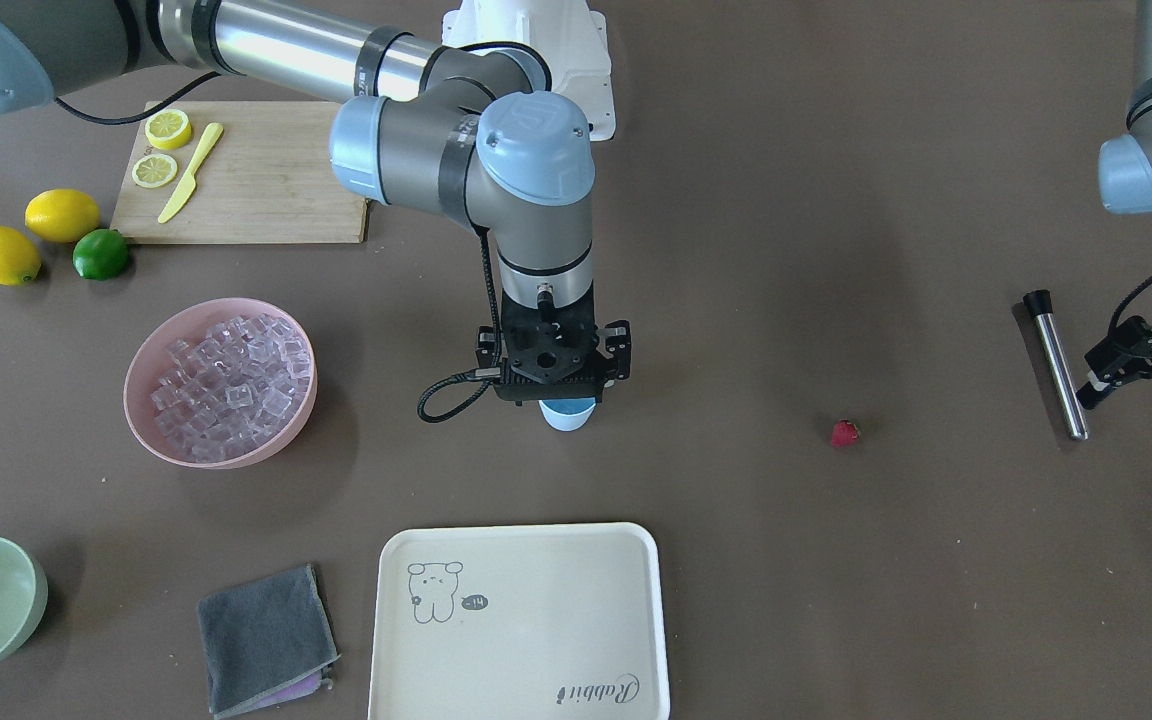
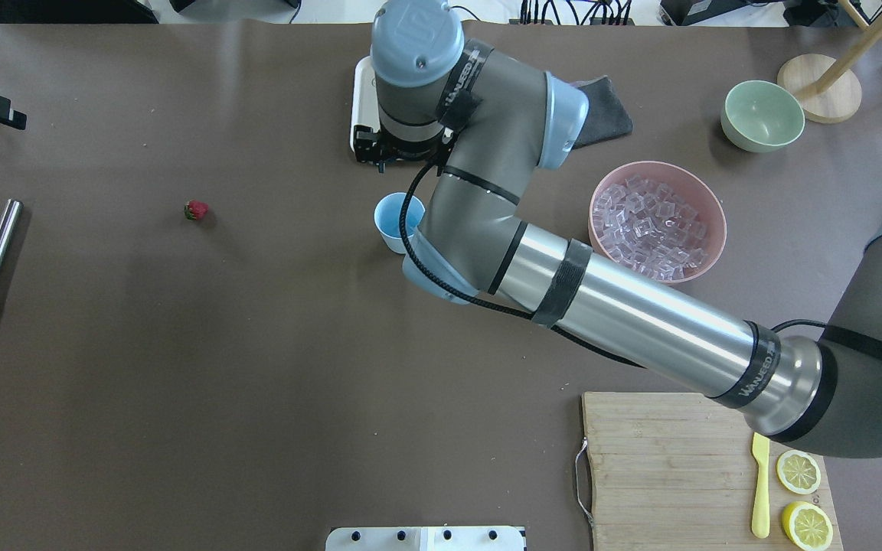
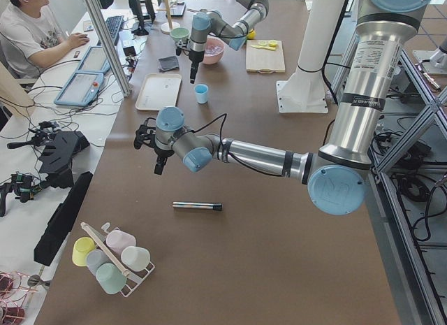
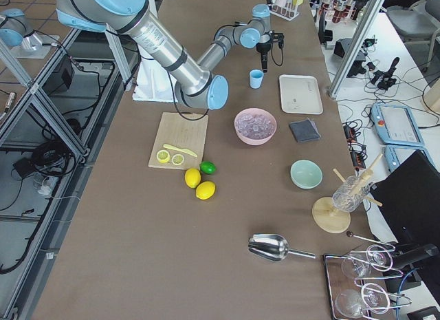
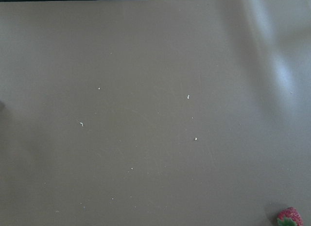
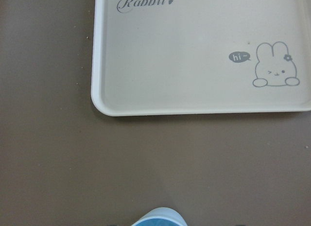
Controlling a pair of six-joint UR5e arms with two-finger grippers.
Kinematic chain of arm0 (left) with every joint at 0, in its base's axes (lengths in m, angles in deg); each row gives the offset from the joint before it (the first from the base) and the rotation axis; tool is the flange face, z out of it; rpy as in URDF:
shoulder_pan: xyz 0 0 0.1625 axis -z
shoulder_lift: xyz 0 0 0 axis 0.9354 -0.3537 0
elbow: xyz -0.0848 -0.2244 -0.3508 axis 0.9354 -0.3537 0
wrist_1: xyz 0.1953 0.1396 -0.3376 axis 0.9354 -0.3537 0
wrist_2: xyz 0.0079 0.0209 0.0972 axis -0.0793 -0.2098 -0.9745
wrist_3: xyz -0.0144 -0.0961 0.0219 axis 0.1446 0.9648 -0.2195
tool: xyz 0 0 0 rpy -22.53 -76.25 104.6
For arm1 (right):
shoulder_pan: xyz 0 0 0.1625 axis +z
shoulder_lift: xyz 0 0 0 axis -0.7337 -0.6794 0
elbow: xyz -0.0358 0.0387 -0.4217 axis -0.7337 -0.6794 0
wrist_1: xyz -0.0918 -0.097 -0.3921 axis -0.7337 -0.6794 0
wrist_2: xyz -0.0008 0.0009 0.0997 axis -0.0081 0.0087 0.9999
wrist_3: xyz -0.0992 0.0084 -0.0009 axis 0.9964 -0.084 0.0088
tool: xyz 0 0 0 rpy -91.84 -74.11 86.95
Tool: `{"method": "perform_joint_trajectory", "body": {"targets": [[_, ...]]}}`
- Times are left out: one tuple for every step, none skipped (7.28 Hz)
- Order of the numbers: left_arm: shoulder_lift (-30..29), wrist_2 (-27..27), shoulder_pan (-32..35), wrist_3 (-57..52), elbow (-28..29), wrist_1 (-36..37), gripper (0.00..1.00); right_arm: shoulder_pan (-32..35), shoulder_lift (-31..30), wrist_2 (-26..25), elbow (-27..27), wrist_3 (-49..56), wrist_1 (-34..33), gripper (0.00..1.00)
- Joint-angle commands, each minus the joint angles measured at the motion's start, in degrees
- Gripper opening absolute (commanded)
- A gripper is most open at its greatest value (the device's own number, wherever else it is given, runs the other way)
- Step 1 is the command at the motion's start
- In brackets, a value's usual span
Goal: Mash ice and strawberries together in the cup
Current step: 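Move the right gripper back over the pink bowl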
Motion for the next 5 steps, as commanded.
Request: {"method": "perform_joint_trajectory", "body": {"targets": [[-0.08,-0.16,0.0,0.25,-0.11,0.0,0.97,6.53,-10.22,6.19,12.98,9.32,-5.76,0.83],[-0.26,-0.16,0.0,0.34,-0.11,0.0,0.97,9.34,-19.09,7.6,20.01,18.25,-5.77,0.81],[-0.26,-0.16,0.0,0.43,-0.2,0.0,0.97,10.76,-25.09,8.22,23.21,23.47,-5.69,0.8],[-0.26,-0.16,0.0,0.43,-0.29,0.0,0.97,10.95,-28.2,8.05,23.16,24.48,-5.08,0.79],[-0.09,-0.16,0.0,0.43,-0.64,-0.09,0.97,10.95,-31.88,7.79,23.59,27.36,-2.98,0.79]]}}
